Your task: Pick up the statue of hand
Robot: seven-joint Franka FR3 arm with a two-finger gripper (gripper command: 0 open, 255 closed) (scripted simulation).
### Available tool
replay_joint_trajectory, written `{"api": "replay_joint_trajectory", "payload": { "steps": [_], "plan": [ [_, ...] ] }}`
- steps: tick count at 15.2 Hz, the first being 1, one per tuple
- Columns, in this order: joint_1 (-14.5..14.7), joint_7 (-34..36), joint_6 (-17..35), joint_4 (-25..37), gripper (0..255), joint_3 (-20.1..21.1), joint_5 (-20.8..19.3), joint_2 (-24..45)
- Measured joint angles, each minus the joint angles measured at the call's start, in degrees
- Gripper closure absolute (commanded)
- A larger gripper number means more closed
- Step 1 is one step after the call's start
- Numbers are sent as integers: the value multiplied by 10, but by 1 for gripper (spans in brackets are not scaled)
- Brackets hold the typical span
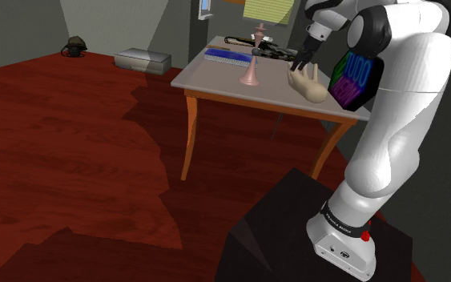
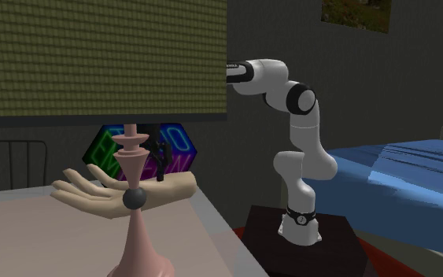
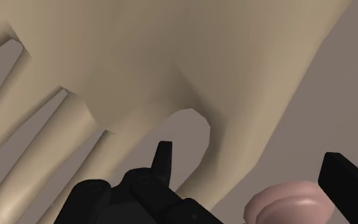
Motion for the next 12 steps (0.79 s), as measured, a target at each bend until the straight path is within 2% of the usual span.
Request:
{"api": "replay_joint_trajectory", "payload": {
  "steps": [3, 4, 12],
  "plan": [
    [3, -6, 22, -24, 0, 1, 1, -1],
    [3, -7, 24, -25, 255, 1, 3, 1],
    [1, -8, 25, -24, 255, 1, 4, 2]
  ]
}}
